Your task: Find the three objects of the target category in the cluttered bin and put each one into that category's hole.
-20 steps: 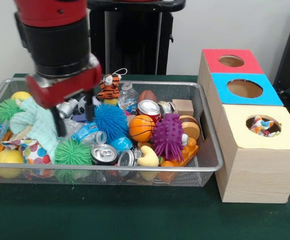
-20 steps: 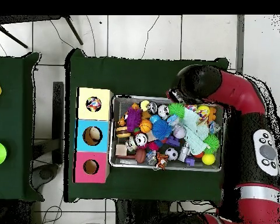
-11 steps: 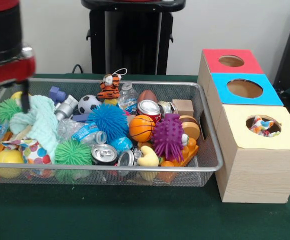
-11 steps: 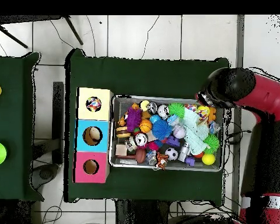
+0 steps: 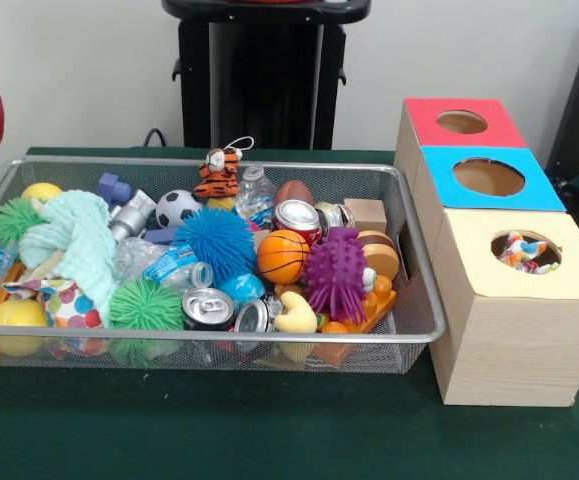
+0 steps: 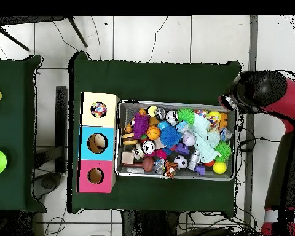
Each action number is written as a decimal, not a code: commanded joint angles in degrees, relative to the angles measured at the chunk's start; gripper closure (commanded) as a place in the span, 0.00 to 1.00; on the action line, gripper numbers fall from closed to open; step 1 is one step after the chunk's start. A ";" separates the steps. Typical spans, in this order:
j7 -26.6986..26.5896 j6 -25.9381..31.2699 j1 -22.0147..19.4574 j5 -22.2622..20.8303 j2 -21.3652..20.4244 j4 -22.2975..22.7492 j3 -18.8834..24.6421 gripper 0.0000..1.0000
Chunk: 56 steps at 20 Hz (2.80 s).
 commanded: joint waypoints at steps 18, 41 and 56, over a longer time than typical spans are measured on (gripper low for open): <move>5.08 -10.27 -1.49 0.55 2.96 12.00 3.08 0.00; 18.08 -17.25 1.53 6.76 4.53 16.88 -0.66 0.00; 19.06 -19.39 4.50 6.54 6.45 16.00 -4.62 0.00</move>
